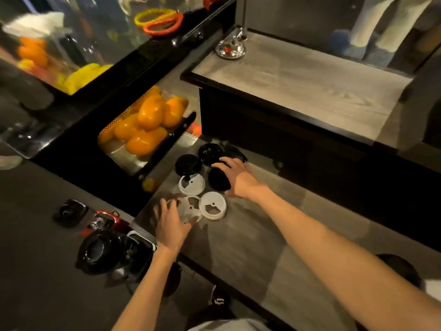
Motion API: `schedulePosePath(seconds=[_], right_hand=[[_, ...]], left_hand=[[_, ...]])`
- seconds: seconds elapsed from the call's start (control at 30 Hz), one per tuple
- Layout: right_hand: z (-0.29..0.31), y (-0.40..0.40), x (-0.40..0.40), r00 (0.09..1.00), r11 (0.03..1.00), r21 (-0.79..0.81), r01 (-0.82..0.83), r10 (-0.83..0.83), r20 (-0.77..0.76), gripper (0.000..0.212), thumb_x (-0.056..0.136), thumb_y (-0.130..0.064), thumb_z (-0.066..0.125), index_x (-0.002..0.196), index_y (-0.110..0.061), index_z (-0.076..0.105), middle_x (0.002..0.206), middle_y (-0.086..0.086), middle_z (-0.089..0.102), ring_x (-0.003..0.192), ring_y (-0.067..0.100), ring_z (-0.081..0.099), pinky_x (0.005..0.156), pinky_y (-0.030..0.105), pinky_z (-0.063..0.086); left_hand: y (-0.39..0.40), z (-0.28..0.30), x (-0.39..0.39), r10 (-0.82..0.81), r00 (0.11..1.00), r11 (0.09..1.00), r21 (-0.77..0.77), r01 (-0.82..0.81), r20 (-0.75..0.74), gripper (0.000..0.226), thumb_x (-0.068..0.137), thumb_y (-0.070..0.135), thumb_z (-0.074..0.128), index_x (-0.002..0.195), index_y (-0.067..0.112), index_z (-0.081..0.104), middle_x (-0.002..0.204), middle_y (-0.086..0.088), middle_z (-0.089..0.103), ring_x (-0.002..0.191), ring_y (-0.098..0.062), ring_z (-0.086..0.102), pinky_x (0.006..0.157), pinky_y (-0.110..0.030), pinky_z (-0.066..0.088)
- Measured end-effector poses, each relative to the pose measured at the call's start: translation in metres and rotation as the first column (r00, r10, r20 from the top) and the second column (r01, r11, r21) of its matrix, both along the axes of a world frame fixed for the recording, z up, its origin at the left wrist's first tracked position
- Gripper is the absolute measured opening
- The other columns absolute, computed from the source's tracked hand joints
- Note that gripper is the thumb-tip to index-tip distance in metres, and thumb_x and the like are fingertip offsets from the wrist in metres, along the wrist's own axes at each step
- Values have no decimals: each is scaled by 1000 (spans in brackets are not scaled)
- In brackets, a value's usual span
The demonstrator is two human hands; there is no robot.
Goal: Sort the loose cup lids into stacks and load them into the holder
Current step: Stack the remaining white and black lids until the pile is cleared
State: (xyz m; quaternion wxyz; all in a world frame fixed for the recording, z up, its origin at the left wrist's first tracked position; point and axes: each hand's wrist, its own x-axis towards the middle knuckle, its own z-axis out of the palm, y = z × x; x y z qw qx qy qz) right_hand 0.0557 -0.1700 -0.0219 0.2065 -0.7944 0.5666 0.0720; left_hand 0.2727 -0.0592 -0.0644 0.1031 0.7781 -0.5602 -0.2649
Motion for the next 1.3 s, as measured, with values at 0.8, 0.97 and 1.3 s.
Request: schedulePosePath(seconds=[0.8,0.97,1.3], right_hand=[[-64,136,-60,998,997,69,41,-44,41,98,87,-39,79,164,-27,18,171,-11,6,154,25,22,124,46,30],[-48,191,-110,998,997,50,62,-62,9,95,84,-47,78,161,-24,27,168,-11,12,145,16,32,118,35,35],[-31,204,-121,837,873,29,486,-475,272,86,78,-53,83,151,-36,41,141,-16,34,128,13,45,111,36,43]], left_hand=[[14,-43,-56,-419,907,907,-64,415,-54,89,57,53,79,134,31,39,134,-2,51,118,-31,47,88,-43,45],[23,-49,-71,-474,877,880,-68,470,-77,85,58,52,80,132,23,50,128,-2,50,114,-32,46,91,-43,45],[21,-34,-113,-619,786,783,64,618,-18,87,76,51,74,151,46,30,142,-4,29,131,-29,29,109,-39,33]])
